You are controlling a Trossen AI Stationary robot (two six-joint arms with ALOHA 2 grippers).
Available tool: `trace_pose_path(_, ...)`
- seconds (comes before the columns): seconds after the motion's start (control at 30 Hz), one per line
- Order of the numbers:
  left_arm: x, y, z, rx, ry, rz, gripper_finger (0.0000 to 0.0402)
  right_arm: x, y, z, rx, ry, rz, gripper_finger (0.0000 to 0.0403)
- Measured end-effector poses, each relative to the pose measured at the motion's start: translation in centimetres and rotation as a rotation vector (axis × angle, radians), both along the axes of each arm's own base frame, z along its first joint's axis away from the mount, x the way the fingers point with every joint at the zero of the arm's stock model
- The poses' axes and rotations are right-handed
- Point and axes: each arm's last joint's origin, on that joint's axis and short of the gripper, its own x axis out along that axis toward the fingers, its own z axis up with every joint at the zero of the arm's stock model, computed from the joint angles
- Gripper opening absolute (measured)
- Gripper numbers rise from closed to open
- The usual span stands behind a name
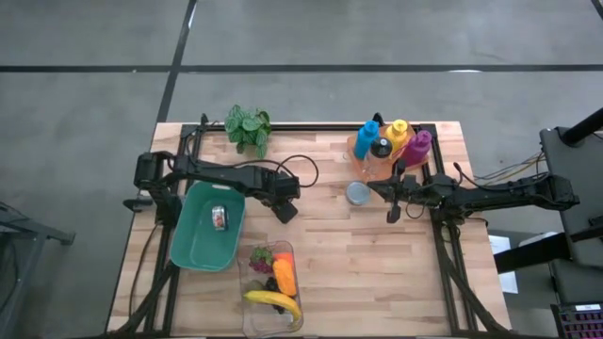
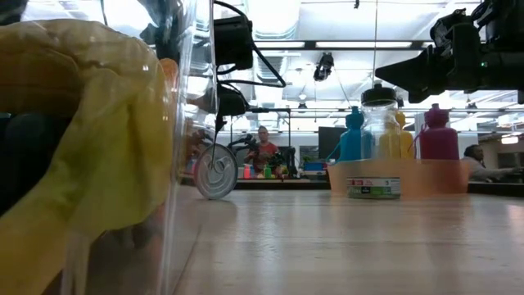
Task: Pick & Place Food Item
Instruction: Put the red tuna can into the blue bin
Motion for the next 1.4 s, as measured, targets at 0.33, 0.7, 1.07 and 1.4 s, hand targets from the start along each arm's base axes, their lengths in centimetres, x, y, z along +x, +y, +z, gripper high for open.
trace_pose_path(0.33, 0.0, 0.0, 0.2, -0.002, -0.001, -0.009, 0.0134, 0.0, 0.0, 0.0, 0.0, 0.0, 0.0, 0.0012)
trace_pose_path(0.7, -1.2, -0.1, 4.3, 0.009, -0.018, -0.015, 0.0134, 0.0, 0.0, 0.0, 0.0, 0.001, 0.0, 0.0012)
trace_pose_path(1.07, -5.4, -1.1, 10.8, -0.014, -0.19, 0.042, 0.0134, 0.0, 0.0, -0.1, 0.001, 0.01, 0.0, 0.0012)
trace_pose_path(1.4, -10.1, -3.1, 13.3, -0.128, -0.134, 0.268, 0.0134, 0.0, 0.0, -0.3, 0.003, 0.032, 0.0, 0.0012)
